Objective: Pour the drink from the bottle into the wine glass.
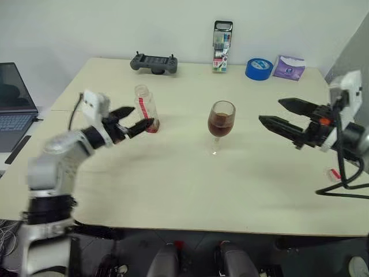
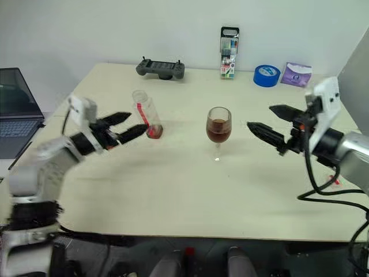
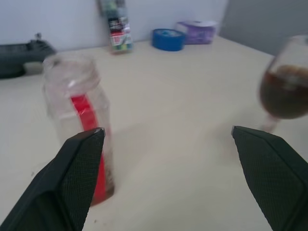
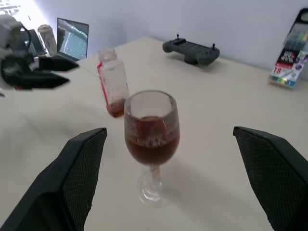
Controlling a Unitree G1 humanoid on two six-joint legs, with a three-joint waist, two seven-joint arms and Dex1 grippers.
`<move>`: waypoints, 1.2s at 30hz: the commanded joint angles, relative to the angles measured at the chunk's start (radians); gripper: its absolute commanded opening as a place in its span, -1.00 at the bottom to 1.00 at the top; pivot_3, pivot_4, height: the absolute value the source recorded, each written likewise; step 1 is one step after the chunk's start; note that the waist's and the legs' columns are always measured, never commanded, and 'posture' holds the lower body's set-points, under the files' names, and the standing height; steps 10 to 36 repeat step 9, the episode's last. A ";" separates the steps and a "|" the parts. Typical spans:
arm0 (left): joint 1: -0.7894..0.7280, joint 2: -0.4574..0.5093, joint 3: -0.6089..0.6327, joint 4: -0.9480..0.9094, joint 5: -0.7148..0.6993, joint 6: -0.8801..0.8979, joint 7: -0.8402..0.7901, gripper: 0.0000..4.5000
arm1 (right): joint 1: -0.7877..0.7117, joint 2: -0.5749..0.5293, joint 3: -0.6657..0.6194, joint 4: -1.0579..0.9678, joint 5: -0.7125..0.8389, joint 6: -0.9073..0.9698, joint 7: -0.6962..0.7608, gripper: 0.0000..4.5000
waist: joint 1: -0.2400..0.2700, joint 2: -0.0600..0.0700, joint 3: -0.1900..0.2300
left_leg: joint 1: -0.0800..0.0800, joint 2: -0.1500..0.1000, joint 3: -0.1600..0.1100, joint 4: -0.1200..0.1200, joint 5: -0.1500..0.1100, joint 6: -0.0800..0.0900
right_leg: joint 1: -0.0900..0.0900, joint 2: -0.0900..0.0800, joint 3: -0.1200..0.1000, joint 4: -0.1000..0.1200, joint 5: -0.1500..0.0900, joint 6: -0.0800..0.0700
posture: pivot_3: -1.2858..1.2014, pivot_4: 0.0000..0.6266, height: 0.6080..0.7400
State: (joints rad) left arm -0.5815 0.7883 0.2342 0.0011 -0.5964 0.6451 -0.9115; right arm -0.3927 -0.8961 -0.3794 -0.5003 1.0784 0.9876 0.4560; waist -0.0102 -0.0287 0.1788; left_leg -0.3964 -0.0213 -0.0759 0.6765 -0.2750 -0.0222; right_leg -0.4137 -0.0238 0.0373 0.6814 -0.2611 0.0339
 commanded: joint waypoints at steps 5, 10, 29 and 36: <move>-0.071 0.114 -0.028 0.036 -0.048 0.033 -0.222 0.99 | -0.020 -0.017 -0.009 -0.008 -0.006 -0.042 0.072 1.00 | -0.013 0.002 0.000 | 0.003 0.000 0.000 -0.001 0.000 0.000 | 0.002 0.000 0.000 -0.001 0.000 0.000 | 0.03 -0.52 1.00; -0.111 0.119 -0.029 0.089 -0.079 0.077 -0.293 0.99 | -0.016 -0.017 -0.002 -0.012 -0.017 -0.046 0.080 1.00 | -0.014 0.002 0.000 | 0.002 0.000 -0.001 -0.001 0.000 0.000 | 0.002 0.000 0.000 -0.001 0.000 0.000 | 0.03 -0.52 1.00; -0.111 0.119 -0.029 0.089 -0.079 0.077 -0.293 0.99 | -0.016 -0.017 -0.002 -0.012 -0.017 -0.046 0.080 1.00 | -0.014 0.002 0.000 | 0.002 0.000 -0.001 -0.001 0.000 0.000 | 0.002 0.000 0.000 -0.001 0.000 0.000 | 0.03 -0.52 1.00; -0.111 0.119 -0.029 0.089 -0.079 0.077 -0.293 0.99 | -0.016 -0.017 -0.002 -0.012 -0.017 -0.046 0.080 1.00 | -0.014 0.002 0.000 | 0.002 0.000 -0.001 -0.001 0.000 0.000 | 0.002 0.000 0.000 -0.001 0.000 0.000 | 0.03 -0.52 1.00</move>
